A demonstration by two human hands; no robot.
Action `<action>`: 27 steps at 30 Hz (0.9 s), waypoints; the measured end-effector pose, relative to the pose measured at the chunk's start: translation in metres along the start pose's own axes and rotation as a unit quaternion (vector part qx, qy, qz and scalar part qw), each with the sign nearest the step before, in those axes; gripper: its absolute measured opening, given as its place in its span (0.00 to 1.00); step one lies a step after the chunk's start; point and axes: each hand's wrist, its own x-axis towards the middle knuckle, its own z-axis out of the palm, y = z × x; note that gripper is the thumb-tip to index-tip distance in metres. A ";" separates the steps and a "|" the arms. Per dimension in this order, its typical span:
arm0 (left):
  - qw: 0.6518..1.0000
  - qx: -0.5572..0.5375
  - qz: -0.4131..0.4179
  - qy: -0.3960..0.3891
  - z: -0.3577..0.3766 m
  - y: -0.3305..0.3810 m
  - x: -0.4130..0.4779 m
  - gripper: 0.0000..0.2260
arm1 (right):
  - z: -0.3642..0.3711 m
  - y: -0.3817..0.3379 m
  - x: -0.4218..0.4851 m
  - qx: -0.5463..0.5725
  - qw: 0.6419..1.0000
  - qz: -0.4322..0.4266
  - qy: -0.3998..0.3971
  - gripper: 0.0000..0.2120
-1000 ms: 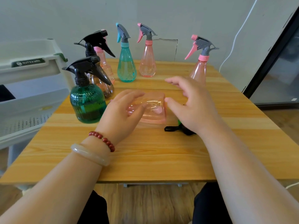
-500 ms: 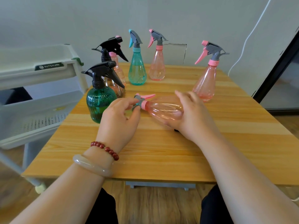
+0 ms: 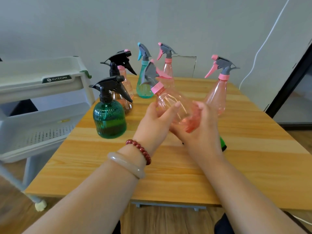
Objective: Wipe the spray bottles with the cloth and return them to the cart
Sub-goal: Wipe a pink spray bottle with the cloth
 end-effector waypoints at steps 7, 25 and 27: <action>0.987 0.127 0.054 0.084 -0.009 0.001 0.018 0.28 | -0.002 0.005 0.000 0.010 0.993 0.006 -0.121 0.31; 0.953 0.275 0.127 0.020 -0.039 -0.025 -0.008 0.45 | 0.002 0.010 -0.004 -0.054 0.989 0.041 -0.129 0.32; 0.949 0.289 0.123 0.039 -0.038 -0.026 -0.006 0.44 | 0.002 0.007 -0.006 -0.053 0.989 0.035 -0.132 0.32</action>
